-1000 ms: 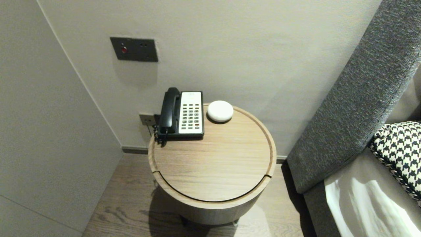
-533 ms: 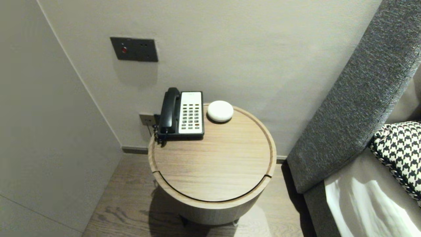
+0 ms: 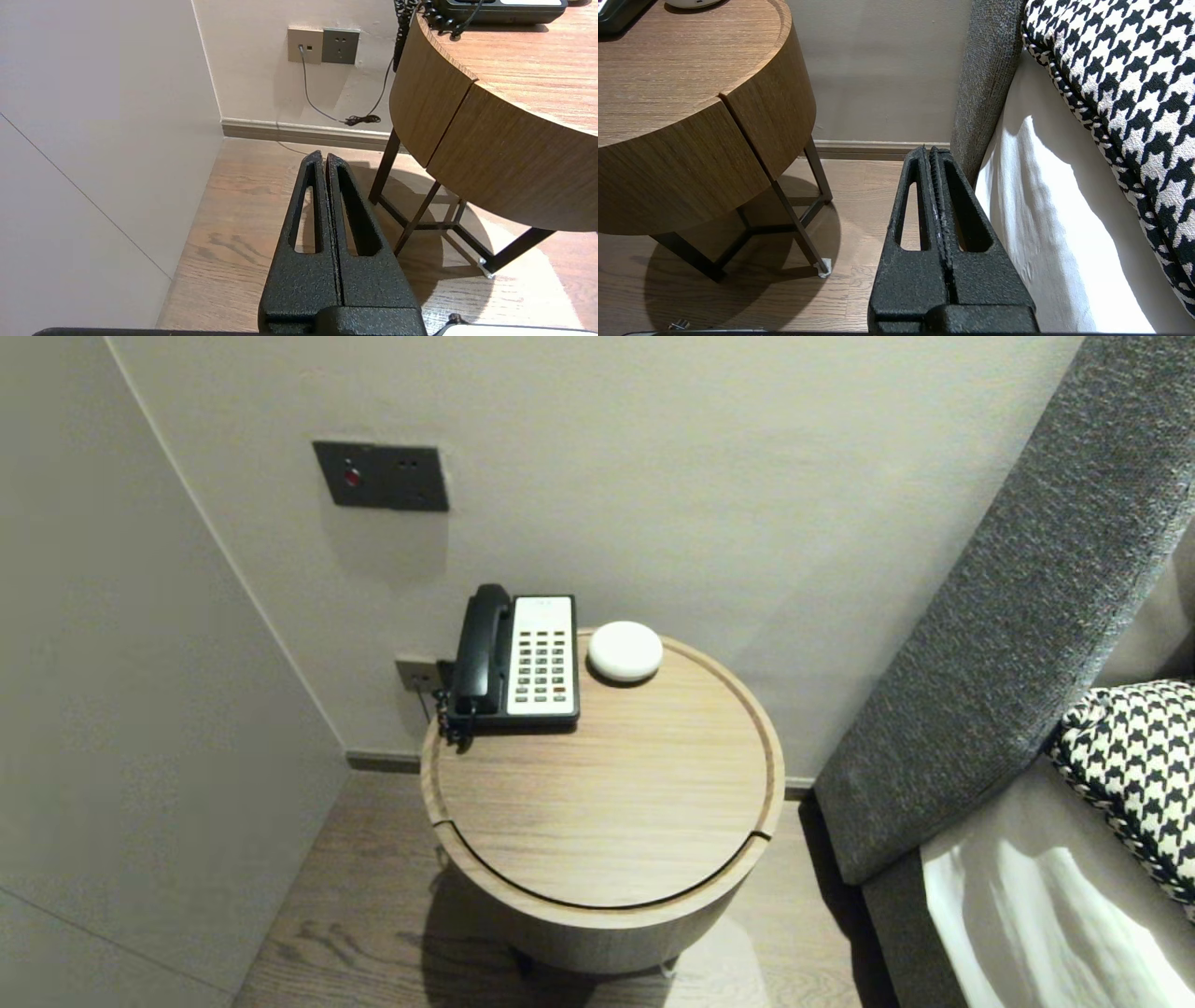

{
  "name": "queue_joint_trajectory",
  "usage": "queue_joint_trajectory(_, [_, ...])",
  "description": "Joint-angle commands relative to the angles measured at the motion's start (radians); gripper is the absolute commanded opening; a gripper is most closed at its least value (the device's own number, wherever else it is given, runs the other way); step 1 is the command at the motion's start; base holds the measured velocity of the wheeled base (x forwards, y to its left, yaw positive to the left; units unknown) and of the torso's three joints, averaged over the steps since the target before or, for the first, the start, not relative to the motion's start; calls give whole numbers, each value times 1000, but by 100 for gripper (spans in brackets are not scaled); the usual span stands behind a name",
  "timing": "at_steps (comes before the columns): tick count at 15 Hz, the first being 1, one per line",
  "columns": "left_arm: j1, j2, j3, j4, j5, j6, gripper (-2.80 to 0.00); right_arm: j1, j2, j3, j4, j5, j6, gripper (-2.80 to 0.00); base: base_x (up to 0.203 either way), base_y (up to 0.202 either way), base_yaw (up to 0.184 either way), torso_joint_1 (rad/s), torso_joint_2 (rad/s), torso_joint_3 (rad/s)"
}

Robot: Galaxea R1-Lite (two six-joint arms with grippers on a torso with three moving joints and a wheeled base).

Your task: Open the nightstand drawer

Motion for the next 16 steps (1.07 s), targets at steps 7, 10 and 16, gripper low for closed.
queue_joint_trajectory(7, [0,3,0,-1,-1,0,-280,0,2,40,0,-1,0,-280,0,0,0,0,0,0])
queue_joint_trajectory(10, [0,0,0,-1,-1,0,-280,0,2,40,0,0,0,-280,0,0,0,0,0,0])
queue_joint_trajectory(16, [0,0,0,-1,0,0,-280,0,2,40,0,1,0,-280,0,0,0,0,0,0])
